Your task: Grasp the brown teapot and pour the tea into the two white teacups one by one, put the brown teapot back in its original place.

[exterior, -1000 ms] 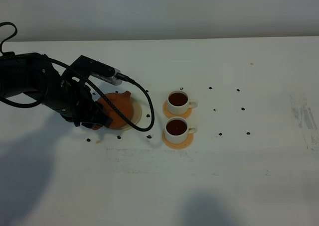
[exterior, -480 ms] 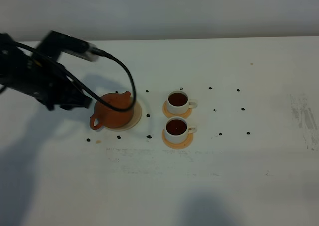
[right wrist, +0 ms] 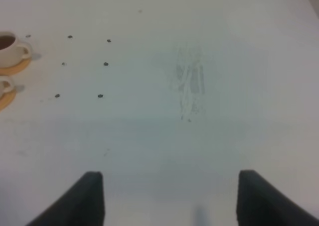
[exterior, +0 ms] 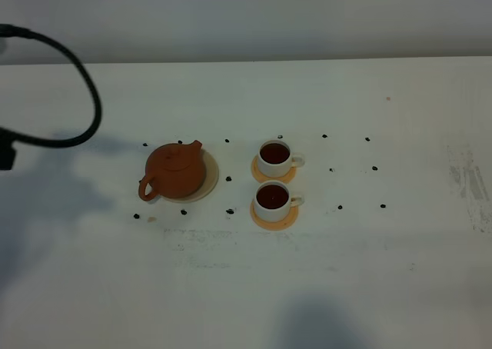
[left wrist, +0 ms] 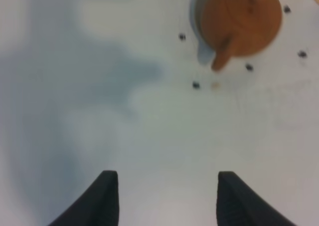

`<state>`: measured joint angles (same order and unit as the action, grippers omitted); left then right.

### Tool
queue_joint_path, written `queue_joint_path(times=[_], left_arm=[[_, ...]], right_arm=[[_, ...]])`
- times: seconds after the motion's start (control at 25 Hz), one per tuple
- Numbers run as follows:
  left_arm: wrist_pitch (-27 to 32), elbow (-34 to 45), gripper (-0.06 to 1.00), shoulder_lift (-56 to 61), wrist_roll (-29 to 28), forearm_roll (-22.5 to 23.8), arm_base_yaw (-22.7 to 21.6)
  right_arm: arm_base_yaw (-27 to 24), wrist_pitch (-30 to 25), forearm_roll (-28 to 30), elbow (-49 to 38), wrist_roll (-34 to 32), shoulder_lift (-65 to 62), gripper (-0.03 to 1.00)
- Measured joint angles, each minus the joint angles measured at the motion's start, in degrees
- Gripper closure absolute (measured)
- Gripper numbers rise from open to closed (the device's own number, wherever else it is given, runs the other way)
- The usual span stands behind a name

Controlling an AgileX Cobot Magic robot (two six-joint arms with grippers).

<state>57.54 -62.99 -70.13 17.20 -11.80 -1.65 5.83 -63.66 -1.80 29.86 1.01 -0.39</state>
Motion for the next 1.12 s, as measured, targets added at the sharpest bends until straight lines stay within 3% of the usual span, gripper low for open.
queue_joint_path(times=[0.16,0.44,0.68,1.12], left_arm=[[1.50,3.23,0.51,7.74,-0.59,0.99,-2.48],[-4.80,11.20,0.51,17.51,-0.48,0.95,-2.92],[-4.51,14.49,0.51,21.24,-0.48,-1.97,-2.92],[9.45,14.49,0.51,32.13,-0.48,-2.29,-2.92]], right_arm=[[0.00,0.00,0.00,0.00,0.00,0.00,0.42],[0.00,0.00,0.00,0.00,0.00,0.00,0.42],[0.00,0.00,0.00,0.00,0.00,0.00,0.42],[0.00,0.00,0.00,0.00,0.00,0.00,0.42]])
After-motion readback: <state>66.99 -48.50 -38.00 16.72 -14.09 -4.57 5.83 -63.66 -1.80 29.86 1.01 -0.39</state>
